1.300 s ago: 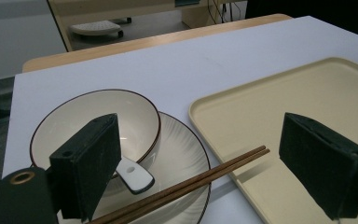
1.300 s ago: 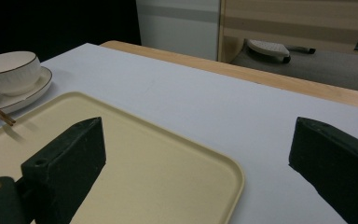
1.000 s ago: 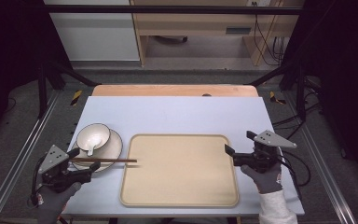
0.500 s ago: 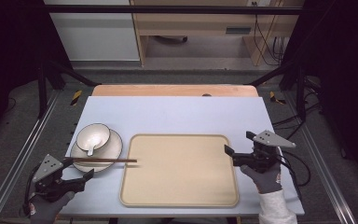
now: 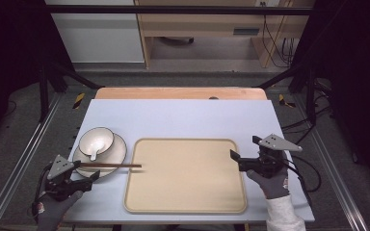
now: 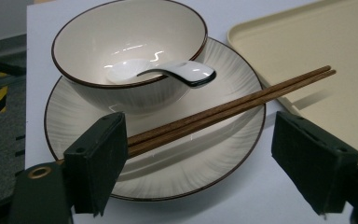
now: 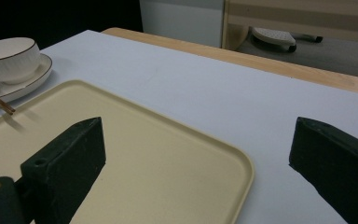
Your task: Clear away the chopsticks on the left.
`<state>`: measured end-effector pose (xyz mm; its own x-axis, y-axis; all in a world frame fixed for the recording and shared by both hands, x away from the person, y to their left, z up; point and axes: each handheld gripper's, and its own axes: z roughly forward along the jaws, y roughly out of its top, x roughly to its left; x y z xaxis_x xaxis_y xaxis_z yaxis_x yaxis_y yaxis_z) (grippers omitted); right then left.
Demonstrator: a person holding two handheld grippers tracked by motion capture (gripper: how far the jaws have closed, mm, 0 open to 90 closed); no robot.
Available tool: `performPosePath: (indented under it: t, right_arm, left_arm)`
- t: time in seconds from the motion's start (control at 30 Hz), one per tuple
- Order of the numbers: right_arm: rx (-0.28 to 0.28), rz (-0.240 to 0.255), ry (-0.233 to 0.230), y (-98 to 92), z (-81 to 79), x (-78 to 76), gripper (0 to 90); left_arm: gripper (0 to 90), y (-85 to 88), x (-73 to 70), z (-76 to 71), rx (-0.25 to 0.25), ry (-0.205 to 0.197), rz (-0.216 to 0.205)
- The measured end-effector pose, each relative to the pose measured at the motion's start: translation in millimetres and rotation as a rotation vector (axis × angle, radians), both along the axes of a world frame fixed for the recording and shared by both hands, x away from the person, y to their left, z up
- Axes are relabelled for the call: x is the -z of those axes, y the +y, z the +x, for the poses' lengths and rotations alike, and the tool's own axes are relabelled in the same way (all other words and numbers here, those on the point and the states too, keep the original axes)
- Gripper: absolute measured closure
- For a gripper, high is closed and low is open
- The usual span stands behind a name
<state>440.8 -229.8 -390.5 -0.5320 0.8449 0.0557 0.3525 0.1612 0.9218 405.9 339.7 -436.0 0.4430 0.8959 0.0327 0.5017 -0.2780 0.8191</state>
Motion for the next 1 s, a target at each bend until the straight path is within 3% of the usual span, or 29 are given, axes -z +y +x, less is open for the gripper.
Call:
performPosePath:
  t: [0.3, 0.83, 1.0]
  right_arm:
    - [-0.001, -0.013, 0.013, 2.3, 1.6, 2.2, 3.8]
    - [-0.002, -0.019, 0.016, 2.3, 2.0, 2.5, 3.8]
    - [-0.001, -0.018, 0.015, 2.1, 1.9, 2.3, 3.8]
  left_arm:
    - [29.0, -2.8, 12.5, 17.8, -0.006, 0.014, 0.049]
    - [38.4, -4.6, 18.2, 19.7, -0.007, 0.033, 0.093]
    - [39.0, -7.7, 17.2, 19.2, -0.003, 0.043, 0.140]
